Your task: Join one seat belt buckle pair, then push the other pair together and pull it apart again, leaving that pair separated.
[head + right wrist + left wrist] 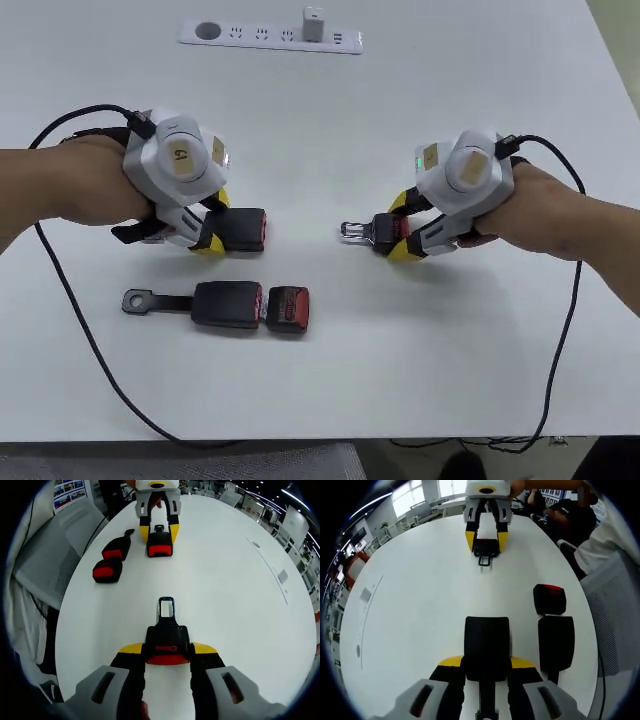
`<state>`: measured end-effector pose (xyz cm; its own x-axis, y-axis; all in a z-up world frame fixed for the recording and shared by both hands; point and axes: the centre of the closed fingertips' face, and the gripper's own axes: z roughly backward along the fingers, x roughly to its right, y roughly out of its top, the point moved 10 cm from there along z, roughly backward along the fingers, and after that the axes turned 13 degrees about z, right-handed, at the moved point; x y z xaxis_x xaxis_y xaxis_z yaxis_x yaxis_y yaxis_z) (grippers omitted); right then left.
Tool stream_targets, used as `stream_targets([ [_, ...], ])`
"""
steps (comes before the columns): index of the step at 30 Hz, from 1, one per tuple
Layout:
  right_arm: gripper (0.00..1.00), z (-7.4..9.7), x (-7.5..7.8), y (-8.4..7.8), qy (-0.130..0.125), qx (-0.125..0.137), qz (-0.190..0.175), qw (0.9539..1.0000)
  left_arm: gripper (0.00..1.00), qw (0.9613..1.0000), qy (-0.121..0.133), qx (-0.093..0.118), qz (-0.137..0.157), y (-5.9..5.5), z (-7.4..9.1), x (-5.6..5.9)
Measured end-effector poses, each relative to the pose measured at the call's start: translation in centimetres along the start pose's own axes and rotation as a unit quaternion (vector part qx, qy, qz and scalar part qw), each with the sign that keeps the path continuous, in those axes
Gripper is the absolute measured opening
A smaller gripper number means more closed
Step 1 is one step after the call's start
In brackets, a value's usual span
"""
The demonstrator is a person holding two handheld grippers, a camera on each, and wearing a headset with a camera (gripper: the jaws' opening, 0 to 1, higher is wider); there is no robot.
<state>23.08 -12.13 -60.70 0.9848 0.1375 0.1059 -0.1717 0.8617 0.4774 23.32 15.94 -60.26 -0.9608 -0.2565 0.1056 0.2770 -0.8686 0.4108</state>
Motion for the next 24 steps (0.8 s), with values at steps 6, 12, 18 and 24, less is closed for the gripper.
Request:
stream_targets([
  [6,0.33,-0.4,0.0,0.8,-0.007,0.003,-0.002,1.0000,0.33,0.9999,0.004,0.002,0.010,0.0,0.0,0.2],
  [12,0.33,-1.3,0.2,2.1,-0.011,0.019,-0.010,0.9997,0.33,0.9998,0.008,0.006,0.016,-0.1,0.0,0.2],
  [18,0.33,-2.5,0.4,4.1,-0.011,0.028,-0.003,0.9995,0.33,1.0000,0.004,0.003,0.008,0.0,0.0,0.2],
  [24,0.33,-3.7,0.8,5.9,-0.016,0.038,-0.008,0.9991,0.33,1.0000,0.003,0.003,0.007,-0.1,-0.1,-0.1],
])
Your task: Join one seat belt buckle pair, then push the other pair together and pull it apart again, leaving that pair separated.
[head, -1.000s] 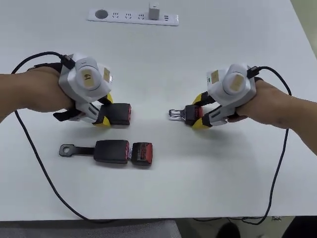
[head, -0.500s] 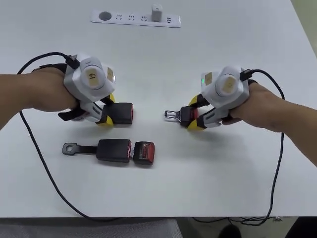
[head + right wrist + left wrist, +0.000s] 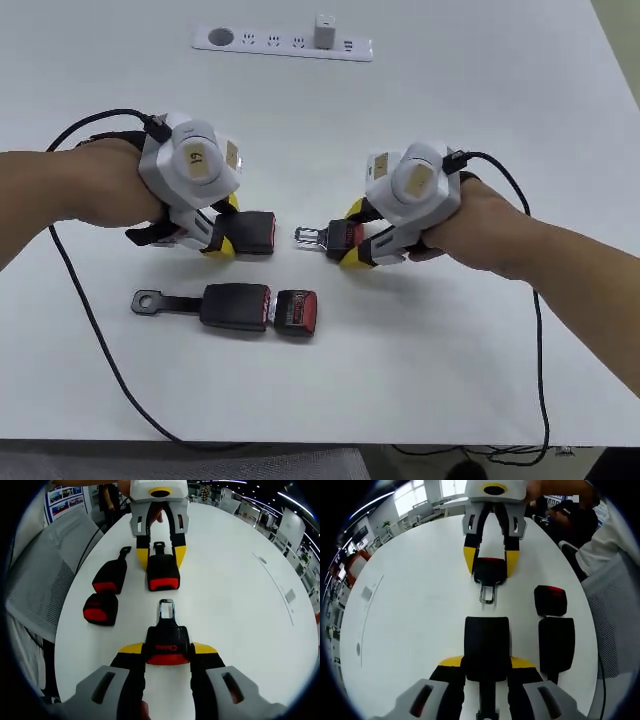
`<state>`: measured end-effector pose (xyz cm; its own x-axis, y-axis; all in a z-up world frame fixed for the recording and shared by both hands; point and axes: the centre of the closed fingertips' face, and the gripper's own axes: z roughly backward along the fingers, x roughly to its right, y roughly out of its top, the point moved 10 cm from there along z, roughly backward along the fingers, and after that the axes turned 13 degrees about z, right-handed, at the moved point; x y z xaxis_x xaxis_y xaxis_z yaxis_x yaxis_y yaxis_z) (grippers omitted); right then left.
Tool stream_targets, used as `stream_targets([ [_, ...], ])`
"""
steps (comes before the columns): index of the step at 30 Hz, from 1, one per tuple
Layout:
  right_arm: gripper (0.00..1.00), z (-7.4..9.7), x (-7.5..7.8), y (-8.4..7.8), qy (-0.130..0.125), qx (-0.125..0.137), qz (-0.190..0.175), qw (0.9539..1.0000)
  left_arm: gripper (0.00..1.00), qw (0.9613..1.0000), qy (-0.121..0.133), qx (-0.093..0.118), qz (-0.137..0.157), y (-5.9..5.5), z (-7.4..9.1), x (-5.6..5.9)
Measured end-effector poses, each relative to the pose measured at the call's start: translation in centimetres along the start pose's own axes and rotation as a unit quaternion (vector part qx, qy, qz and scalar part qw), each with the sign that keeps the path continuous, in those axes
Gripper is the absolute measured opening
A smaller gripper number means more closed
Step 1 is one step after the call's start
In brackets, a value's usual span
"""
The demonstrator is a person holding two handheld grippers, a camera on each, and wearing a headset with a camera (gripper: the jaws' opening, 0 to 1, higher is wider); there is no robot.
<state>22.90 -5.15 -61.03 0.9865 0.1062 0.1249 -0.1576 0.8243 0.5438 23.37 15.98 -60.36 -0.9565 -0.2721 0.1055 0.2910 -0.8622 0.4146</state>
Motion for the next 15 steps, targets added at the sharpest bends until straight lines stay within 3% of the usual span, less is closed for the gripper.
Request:
stream_targets([
  [6,0.33,-0.8,-0.1,1.5,0.000,-0.002,0.006,1.0000,0.33,1.0000,0.002,0.001,-0.002,-0.1,0.0,0.0],
  [15,0.32,-1.0,0.1,1.9,-0.001,-0.010,0.015,0.9998,0.33,0.9999,0.000,-0.009,-0.012,0.4,-0.1,0.2],
])
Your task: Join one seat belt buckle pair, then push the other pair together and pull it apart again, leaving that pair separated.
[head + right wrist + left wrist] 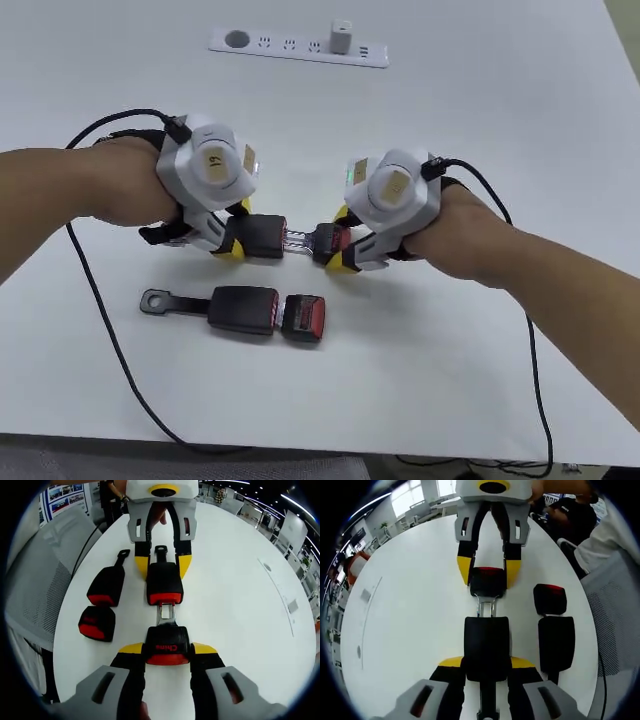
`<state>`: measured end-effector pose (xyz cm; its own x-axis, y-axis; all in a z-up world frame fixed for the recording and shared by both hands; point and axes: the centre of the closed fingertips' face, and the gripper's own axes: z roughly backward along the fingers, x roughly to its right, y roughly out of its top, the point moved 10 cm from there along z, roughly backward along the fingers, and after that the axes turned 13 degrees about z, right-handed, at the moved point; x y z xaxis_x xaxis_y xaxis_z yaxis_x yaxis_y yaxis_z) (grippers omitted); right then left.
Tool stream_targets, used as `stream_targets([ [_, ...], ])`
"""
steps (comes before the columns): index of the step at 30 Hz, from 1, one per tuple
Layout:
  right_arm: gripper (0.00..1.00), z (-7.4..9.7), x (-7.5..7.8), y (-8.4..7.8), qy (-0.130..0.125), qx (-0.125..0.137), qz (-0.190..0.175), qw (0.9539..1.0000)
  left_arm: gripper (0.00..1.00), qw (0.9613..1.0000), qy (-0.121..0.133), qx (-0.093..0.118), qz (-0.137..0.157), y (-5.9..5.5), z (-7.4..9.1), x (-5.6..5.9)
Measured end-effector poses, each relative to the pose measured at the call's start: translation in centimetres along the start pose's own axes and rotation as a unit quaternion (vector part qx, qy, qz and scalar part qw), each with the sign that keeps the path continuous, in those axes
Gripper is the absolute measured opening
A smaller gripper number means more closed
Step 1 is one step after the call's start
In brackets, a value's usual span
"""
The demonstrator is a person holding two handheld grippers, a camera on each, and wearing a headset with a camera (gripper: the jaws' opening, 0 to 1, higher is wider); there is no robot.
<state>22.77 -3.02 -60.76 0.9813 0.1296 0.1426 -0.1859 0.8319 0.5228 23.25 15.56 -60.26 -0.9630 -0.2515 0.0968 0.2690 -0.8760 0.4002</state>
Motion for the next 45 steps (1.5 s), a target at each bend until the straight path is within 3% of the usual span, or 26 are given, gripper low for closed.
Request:
stream_targets([
  [10,0.32,-0.4,0.0,0.8,0.001,0.022,0.003,0.9997,0.33,1.0000,-0.004,0.001,-0.006,0.1,0.1,0.1],
  [15,0.32,-0.8,0.0,0.8,0.003,0.023,0.006,0.9997,0.33,0.9997,-0.013,0.012,-0.017,0.0,0.1,-0.1],
  [19,0.31,-0.9,0.1,1.1,0.001,0.019,0.004,0.9998,0.32,0.9997,-0.013,0.006,-0.020,0.1,0.0,-0.2],
  [27,0.31,-1.2,0.2,1.0,-0.002,0.026,0.003,0.9996,0.32,0.9996,-0.016,0.019,-0.016,-0.3,0.1,-0.3],
  [35,0.31,-1.7,0.3,1.6,-0.007,0.038,0.000,0.9993,0.31,0.9996,-0.013,0.019,-0.015,-0.2,0.1,-0.1],
  [45,0.31,-1.6,0.2,2.0,-0.017,0.031,0.002,0.9994,0.31,0.9997,-0.012,0.016,-0.017,-0.1,0.1,-0.1],
])
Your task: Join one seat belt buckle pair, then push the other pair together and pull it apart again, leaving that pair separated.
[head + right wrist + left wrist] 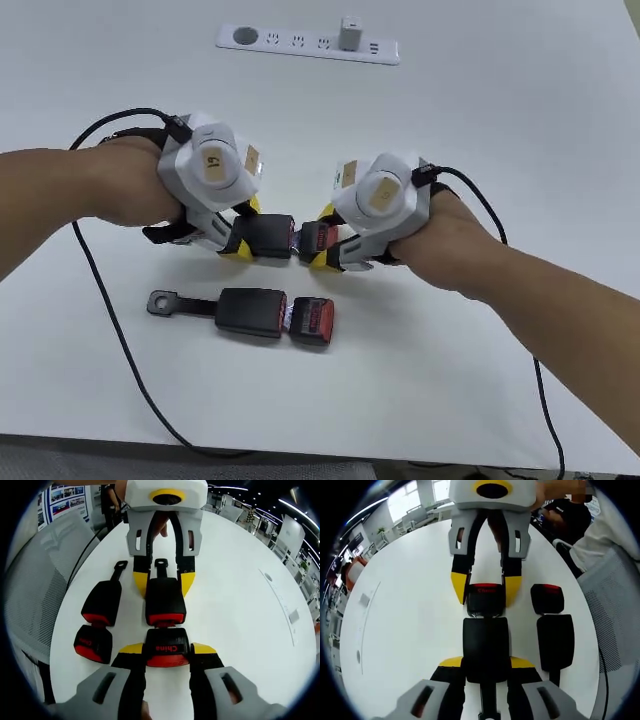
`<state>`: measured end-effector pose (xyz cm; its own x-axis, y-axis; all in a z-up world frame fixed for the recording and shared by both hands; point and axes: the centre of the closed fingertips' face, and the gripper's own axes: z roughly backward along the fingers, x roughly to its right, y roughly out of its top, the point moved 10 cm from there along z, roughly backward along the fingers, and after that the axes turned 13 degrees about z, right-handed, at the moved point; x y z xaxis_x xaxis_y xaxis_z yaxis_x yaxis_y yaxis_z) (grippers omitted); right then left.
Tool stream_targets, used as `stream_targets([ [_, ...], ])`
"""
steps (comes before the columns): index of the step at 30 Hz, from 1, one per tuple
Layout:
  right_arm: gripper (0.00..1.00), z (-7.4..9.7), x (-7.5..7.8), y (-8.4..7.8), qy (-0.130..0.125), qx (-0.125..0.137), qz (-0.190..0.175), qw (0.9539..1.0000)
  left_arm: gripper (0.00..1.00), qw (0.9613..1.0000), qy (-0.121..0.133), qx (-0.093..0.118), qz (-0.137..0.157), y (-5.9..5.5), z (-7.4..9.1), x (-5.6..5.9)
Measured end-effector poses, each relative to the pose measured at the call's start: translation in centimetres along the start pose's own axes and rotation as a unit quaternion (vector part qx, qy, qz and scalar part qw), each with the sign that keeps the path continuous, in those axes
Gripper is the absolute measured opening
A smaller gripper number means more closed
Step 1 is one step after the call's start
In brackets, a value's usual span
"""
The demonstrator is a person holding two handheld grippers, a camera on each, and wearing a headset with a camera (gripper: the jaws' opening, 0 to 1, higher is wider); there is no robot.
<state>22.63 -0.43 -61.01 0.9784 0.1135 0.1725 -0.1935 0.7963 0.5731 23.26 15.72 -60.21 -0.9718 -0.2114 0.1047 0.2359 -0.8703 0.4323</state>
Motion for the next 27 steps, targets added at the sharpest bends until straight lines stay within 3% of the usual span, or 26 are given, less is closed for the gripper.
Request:
stream_targets([
  [27,0.32,0.21,-0.07,-0.08,0.005,-0.015,-0.010,0.9998,0.32,1.0000,0.002,-0.001,0.007,-0.30,-0.19,-0.42],
])
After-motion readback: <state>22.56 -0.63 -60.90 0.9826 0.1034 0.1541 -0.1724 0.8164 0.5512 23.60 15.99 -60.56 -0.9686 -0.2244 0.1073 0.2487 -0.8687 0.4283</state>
